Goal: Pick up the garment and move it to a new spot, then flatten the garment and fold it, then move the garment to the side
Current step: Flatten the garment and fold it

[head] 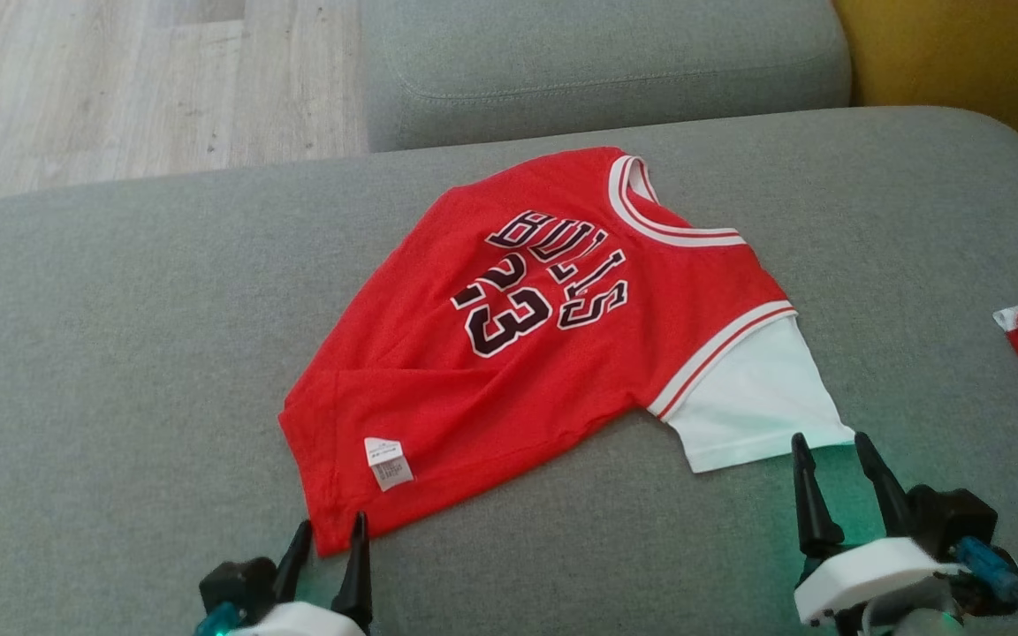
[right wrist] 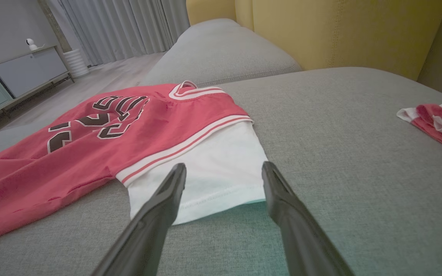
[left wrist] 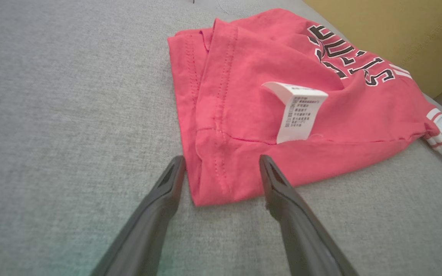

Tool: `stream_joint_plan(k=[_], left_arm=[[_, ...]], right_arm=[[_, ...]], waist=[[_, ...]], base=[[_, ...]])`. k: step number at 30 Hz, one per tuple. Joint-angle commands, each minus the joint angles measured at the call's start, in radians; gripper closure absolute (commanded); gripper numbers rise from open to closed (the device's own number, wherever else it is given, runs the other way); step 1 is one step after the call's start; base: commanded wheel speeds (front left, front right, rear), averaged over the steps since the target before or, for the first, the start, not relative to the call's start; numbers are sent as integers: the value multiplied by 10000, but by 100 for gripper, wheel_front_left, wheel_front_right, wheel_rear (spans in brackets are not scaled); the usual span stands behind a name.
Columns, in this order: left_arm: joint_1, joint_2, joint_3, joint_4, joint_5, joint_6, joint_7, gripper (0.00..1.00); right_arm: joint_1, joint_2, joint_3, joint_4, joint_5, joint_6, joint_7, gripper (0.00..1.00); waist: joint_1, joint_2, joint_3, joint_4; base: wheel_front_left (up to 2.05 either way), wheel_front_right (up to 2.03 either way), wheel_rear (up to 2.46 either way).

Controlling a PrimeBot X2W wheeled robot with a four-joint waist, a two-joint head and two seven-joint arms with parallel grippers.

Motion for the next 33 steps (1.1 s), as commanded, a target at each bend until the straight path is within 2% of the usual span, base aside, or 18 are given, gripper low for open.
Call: stream_joint_plan(k=[1,16,17,18,19,21,26,33], left_arm=[[-469,19,232,-148,-57,42,-97,0],[-920,19,302,43,226,-67,-97,2],[-930,19,314,50,238,-76,-97,20],[-943,19,325,41,265,-83,-97,46],[-956,18,364,-19,292,-78,-97,67],[-939,18,458,-172,371,-19,-97,100],[-832,18,641,-664,580,2,-97,100],[-785,18,577,-937,750,-49,-97,100]], right_arm=[[-382,-30,204,-265,-58,-9,-67,0],[-491,-30,376,-204,65,-9,-67,0],[-496,-30,360,-171,72,-9,-67,0],[-498,-30,340,-135,77,-9,-67,0],[-498,-30,313,-93,73,-9,-67,0],[-498,-30,233,2,87,-9,-67,0],[-845,-127,-115,472,43,-9,-67,0],[-1936,-264,-1013,1815,-132,-9,-67,0]], waist=[[-1,0,37,-16],[-1,0,280,-141],[-1,0,287,-152],[-1,0,296,-162],[-1,0,301,-168],[-1,0,312,-166],[-1,0,424,-82],[-1,0,715,93]], base=[[0,0,0],[0,0,0],[0,0,0],[0,0,0],[0,0,0],[0,0,0],[0,0,0],[0,0,0]])
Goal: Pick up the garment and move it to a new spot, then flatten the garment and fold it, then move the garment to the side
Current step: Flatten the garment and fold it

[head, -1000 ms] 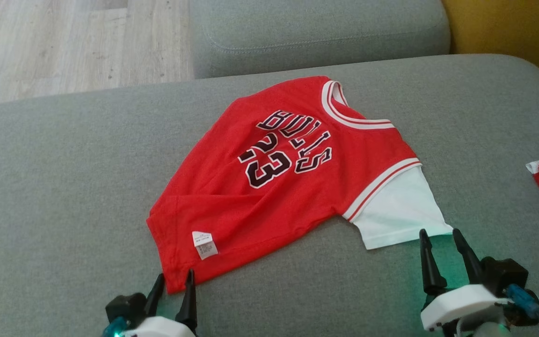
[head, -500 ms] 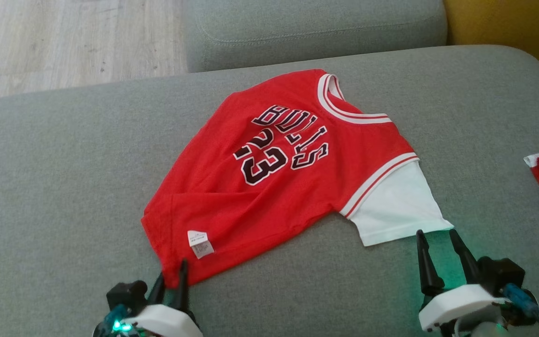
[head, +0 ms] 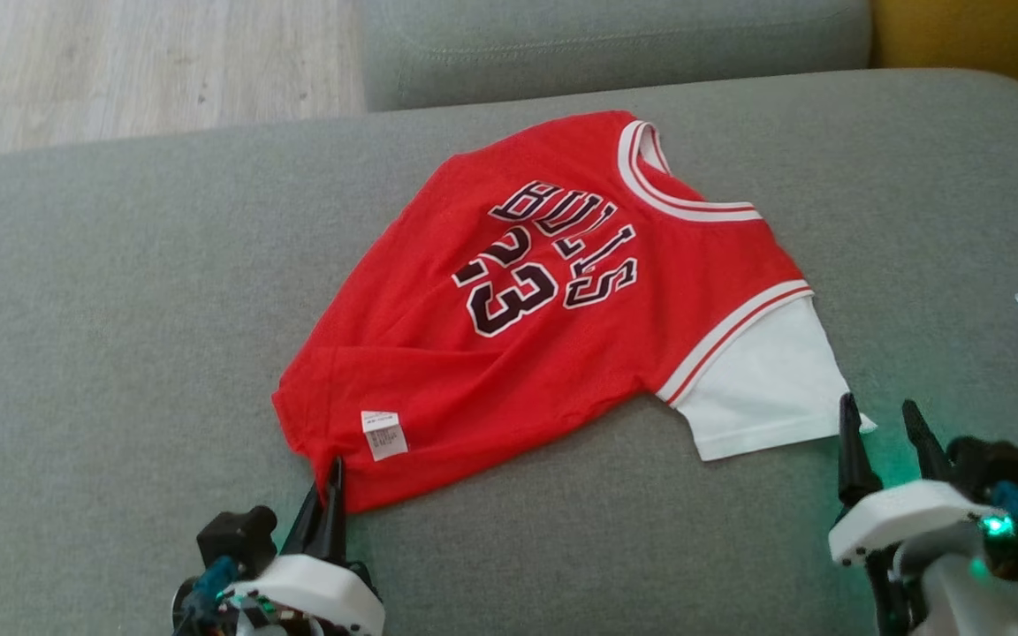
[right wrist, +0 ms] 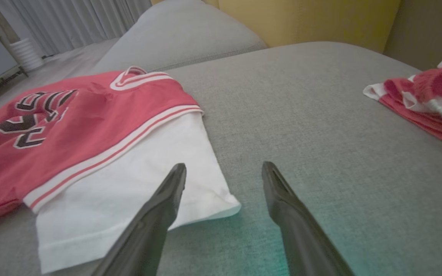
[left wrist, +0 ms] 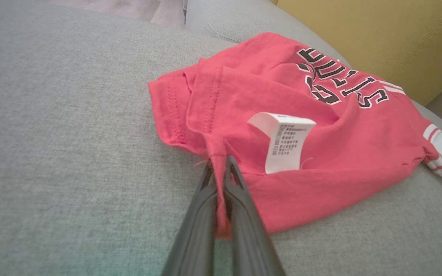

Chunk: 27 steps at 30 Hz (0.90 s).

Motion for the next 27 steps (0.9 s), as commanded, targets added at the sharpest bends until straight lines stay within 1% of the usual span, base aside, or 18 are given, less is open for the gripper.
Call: stream_joint_plan(k=[1,5,7,8,9,13,16,18,20,21,23,27], left_arm=[[-246,32,242,-283,70,-14,-97,100],[-278,32,153,-278,66,-36,-97,100],[-314,32,113,-278,55,-41,-97,100],[-330,32,107,-282,52,-39,-97,100],[-343,32,116,-285,56,-24,-97,100],[-391,32,266,-439,156,34,-97,100],[-478,32,521,-756,360,20,-97,100],[-653,84,781,-1041,577,-10,-97,100],[-938,277,995,-1353,838,-47,-97,100],[-938,277,995,-1353,838,-47,-97,100],[-1348,559,1103,-1654,1082,-115,-97,100],[-2578,1344,1097,-2334,1473,-249,-97,100]], right_arm=[[-514,-186,173,155,-116,-9,-65,0],[-1072,-225,102,1542,-263,-9,195,0],[-1298,-193,262,2033,-153,-9,229,0],[-1369,-174,423,2254,-88,-9,272,69],[-1437,-155,534,2416,43,-9,264,100],[-1670,-188,925,2638,534,-9,116,100],[-1887,-293,1271,2266,1074,-9,-1,100],[-2088,-417,1561,1688,1557,-9,-41,100],[-2381,-579,1803,878,2188,-9,-56,100],[-2381,-579,1803,878,2188,-9,-56,100],[-2701,-838,2094,-47,2762,-9,-61,100],[-3590,-1572,2522,-1746,3717,-9,-63,100]], waist=[[-1,0,94,53],[-1,0,234,110],[-1,0,275,135],[-1,0,296,140],[-1,0,314,134],[-1,0,265,88],[-1,0,80,34],[-1,0,-116,0],[-1,0,-307,-51],[-1,0,-307,-51],[-1,0,-541,-101],[-1,0,-882,-131]], base=[[0,0,0],[0,0,0],[0,0,0],[0,0,0],[0,0,0],[0,0,0],[0,0,0],[0,0,0],[0,0,0],[0,0,0],[0,0,0],[0,0,0]])
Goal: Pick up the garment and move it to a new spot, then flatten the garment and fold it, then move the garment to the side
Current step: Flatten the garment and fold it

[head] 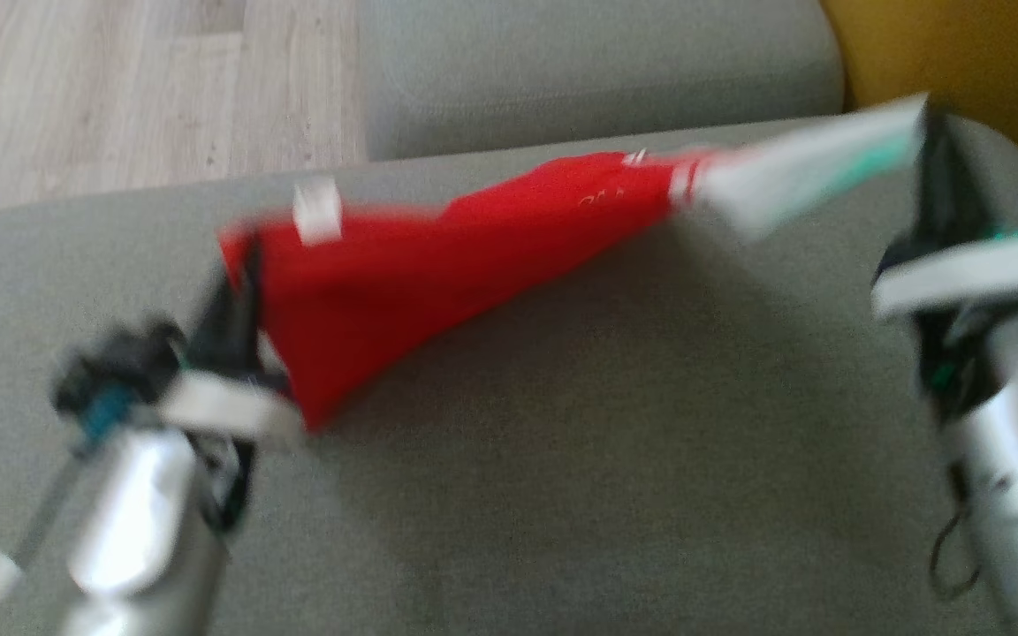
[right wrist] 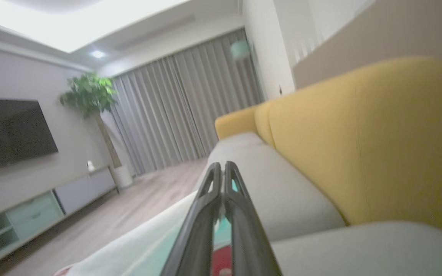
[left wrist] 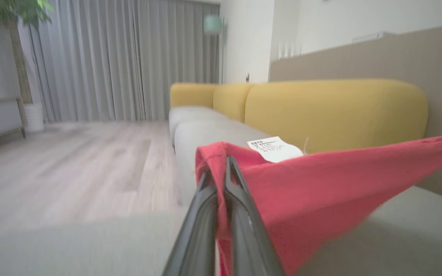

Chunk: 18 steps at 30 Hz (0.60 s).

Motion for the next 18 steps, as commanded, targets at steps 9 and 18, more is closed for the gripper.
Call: stream_joint_plan(k=[9,18], left_arm=[[-3239,1508,510,-2727,-680,-121,1556,100],[-3843,1591,422,-2775,-756,285,2719,100]], right_arm=[[-2734,-1118,115,-3006,1443,-9,1312,100],[-3744,-1022,335,-2364,867,-9,2081,100]], waist=[[0,0,-528,138],[0,0,409,204]], base=[[0,0,0],[0,0,0]])
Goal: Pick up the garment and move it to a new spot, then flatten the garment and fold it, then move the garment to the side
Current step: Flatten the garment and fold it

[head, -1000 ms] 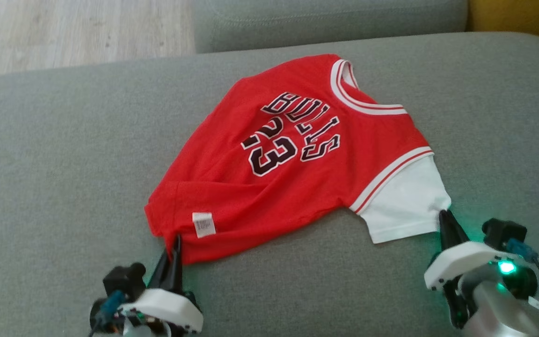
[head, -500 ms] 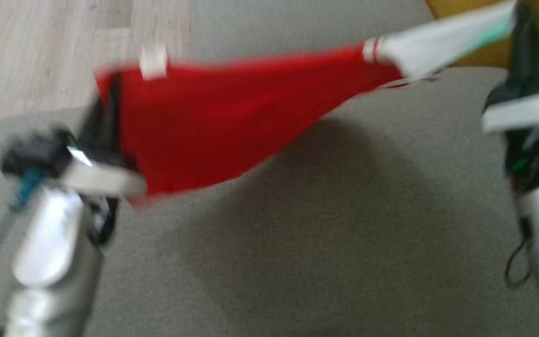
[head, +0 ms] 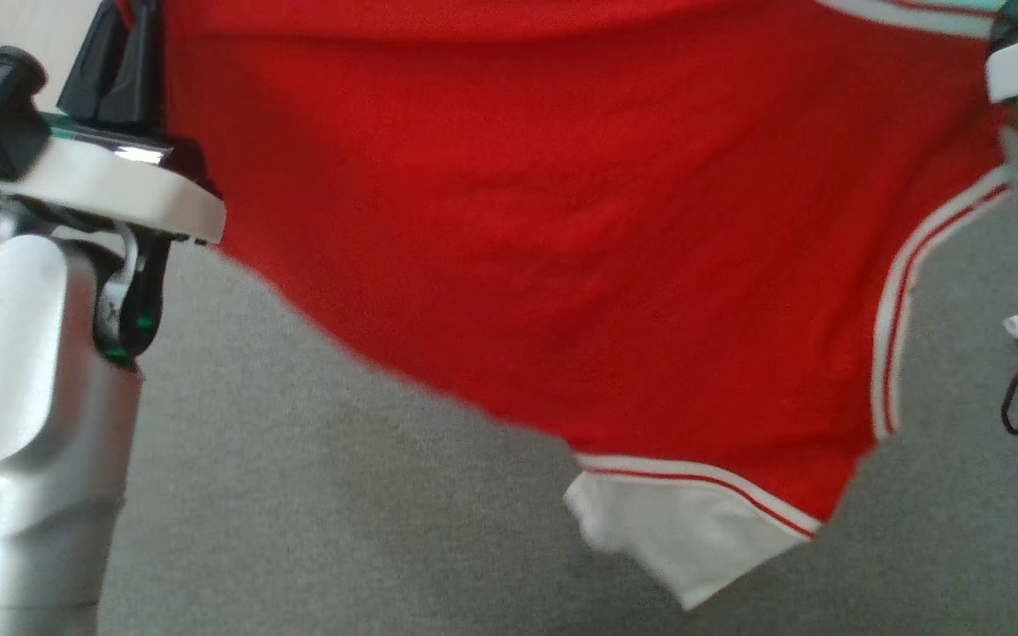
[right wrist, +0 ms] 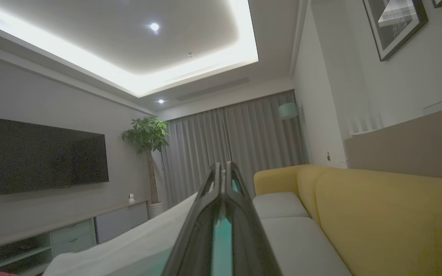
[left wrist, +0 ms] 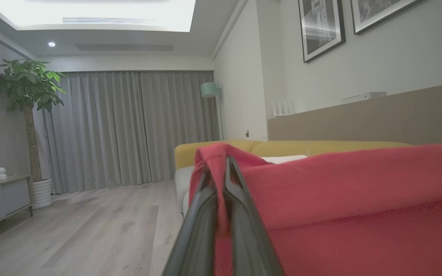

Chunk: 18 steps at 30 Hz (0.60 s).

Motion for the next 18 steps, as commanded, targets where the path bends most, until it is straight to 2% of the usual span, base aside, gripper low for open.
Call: stream_joint_plan(k=[1,5,8,13,16,18], left_arm=[[-796,194,354,-44,134,195,-176,100],[-1648,-52,179,1180,537,408,-894,100],[-2764,-109,168,2003,991,656,-1950,100],[-4329,-221,192,2838,1494,804,-2816,100],[-4331,-377,340,2690,1583,727,-2870,100],[-3664,-501,373,2548,1672,613,-2874,100]], right_arm=[[-817,112,106,118,-224,-9,-293,100],[-1770,151,216,1178,-619,-9,-1119,100],[-2850,65,430,1806,-1098,-9,-1800,100],[-4220,62,354,2582,-1337,-9,-2274,100],[-4164,70,85,2896,-1228,-9,-2333,100],[-3706,-19,62,2914,-1225,-9,-2339,100]], waist=[[0,0,574,-31],[0,0,1358,-70],[0,0,1792,-124],[0,0,2138,-173],[0,0,2177,-176],[0,0,2196,-173]], base=[[0,0,0],[0,0,0],[0,0,0],[0,0,0],[0,0,0],[0,0,0]])
